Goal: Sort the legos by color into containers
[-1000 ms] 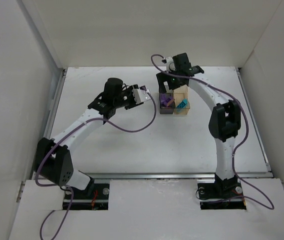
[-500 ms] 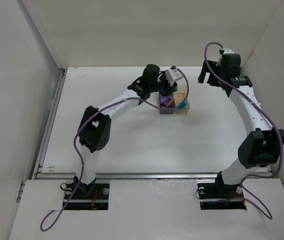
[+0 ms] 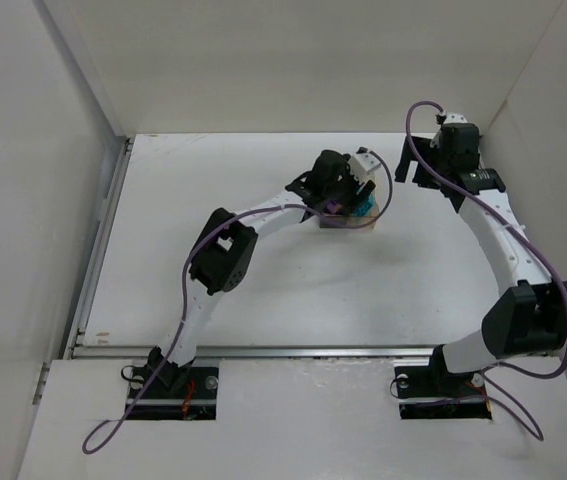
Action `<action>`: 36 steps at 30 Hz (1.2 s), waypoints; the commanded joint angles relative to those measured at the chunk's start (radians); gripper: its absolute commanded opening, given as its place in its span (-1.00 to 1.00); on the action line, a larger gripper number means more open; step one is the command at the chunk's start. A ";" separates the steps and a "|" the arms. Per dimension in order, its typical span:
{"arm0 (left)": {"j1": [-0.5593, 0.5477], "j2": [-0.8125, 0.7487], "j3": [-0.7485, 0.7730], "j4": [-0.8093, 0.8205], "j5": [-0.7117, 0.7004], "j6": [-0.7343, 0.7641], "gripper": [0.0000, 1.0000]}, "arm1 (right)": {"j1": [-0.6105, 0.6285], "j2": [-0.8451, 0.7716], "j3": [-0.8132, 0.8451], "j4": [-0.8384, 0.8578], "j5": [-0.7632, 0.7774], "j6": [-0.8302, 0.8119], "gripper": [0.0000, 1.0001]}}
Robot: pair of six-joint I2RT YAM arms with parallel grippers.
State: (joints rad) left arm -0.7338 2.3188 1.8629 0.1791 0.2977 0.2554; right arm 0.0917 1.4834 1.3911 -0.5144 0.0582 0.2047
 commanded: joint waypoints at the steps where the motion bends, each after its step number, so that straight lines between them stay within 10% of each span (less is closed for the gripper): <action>1: -0.018 -0.038 0.061 0.072 -0.026 -0.021 0.29 | 0.002 -0.040 -0.003 0.025 0.012 -0.025 1.00; 5: -0.018 -0.074 0.052 0.074 -0.035 -0.021 0.98 | 0.002 -0.031 0.017 0.016 -0.006 -0.034 1.00; 16: 0.013 -0.404 -0.094 0.023 -0.215 -0.019 0.98 | -0.050 -0.087 -0.016 0.060 0.071 0.033 1.00; 24: 0.265 -0.729 -0.467 -0.067 -0.722 0.010 0.98 | -0.081 -0.213 -0.145 0.152 0.415 0.123 1.00; 28: 0.439 -0.838 -0.562 -0.210 -0.733 -0.088 0.98 | -0.090 -0.268 -0.179 0.174 0.629 0.156 1.00; 36: 0.381 -1.157 -0.987 -0.095 -0.928 -0.056 0.98 | -0.090 -0.310 -0.146 0.058 0.758 0.283 1.00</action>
State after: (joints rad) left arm -0.3267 1.2945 0.9276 0.0311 -0.5549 0.2405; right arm 0.0067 1.1870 1.1915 -0.4126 0.7219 0.4061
